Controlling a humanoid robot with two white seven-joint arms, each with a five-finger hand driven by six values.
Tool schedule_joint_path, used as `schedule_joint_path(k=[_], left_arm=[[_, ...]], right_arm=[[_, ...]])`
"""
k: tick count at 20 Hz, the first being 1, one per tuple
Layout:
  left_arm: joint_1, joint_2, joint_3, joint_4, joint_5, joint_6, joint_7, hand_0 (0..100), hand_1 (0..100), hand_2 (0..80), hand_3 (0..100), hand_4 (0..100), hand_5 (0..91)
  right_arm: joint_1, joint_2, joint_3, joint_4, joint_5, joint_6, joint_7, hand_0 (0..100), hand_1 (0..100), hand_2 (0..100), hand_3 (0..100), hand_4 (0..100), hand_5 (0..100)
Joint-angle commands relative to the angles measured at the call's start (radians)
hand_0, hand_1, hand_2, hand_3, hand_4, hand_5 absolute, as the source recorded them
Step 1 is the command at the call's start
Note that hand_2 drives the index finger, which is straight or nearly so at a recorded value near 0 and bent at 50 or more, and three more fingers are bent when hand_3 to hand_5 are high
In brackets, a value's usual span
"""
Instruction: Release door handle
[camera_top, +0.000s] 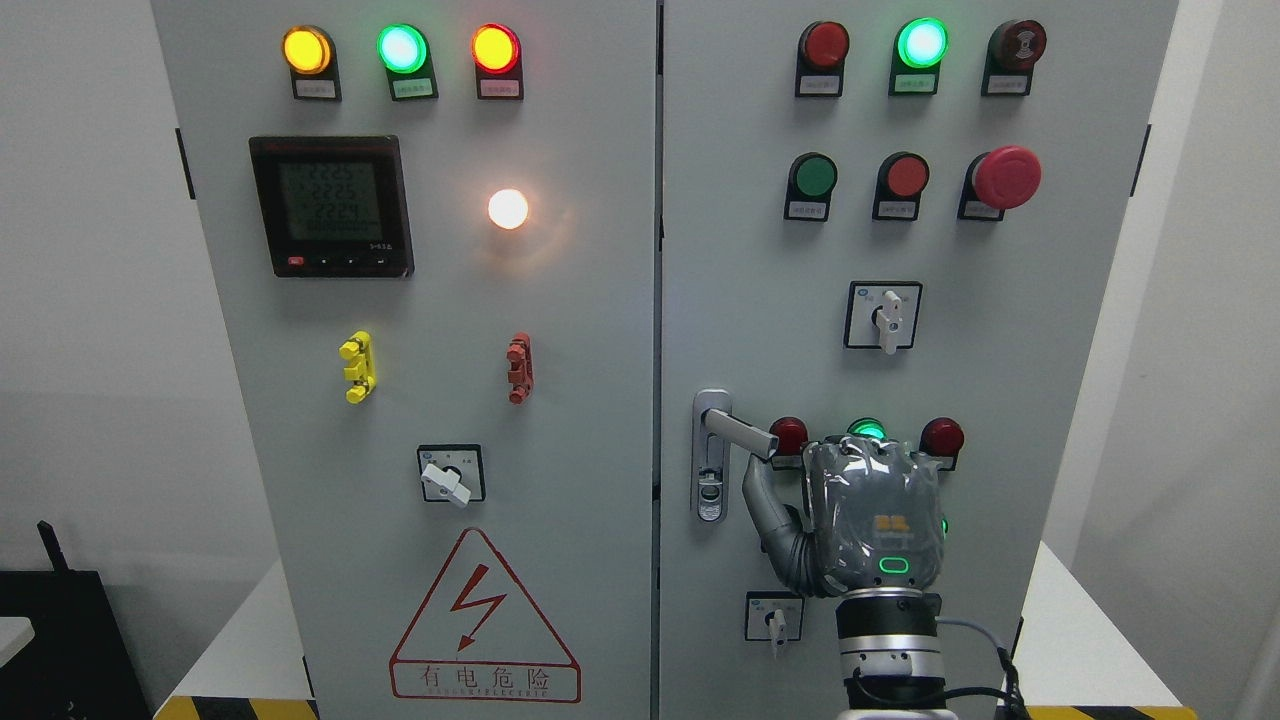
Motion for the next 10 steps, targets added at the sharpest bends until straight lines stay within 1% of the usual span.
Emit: schedule_joint_path(k=[1, 10], left_arm=[[-0.002, 0.000, 0.002, 0.009, 0.000, 0.000, 0.000, 12, 39, 0.0, 0, 0, 0.0], [-0.002, 0.000, 0.002, 0.009, 0.000, 0.000, 0.000, 12, 39, 0.0, 0, 0, 0.0]], right_arm=[[-0.002, 0.000, -0.005, 0.000, 0.000, -0.002, 0.000, 57, 0, 97, 100, 92, 100], [-0.005, 0.000, -0.005, 0.000, 0.000, 0.000, 0.000, 57, 0, 97, 100, 92, 100]])
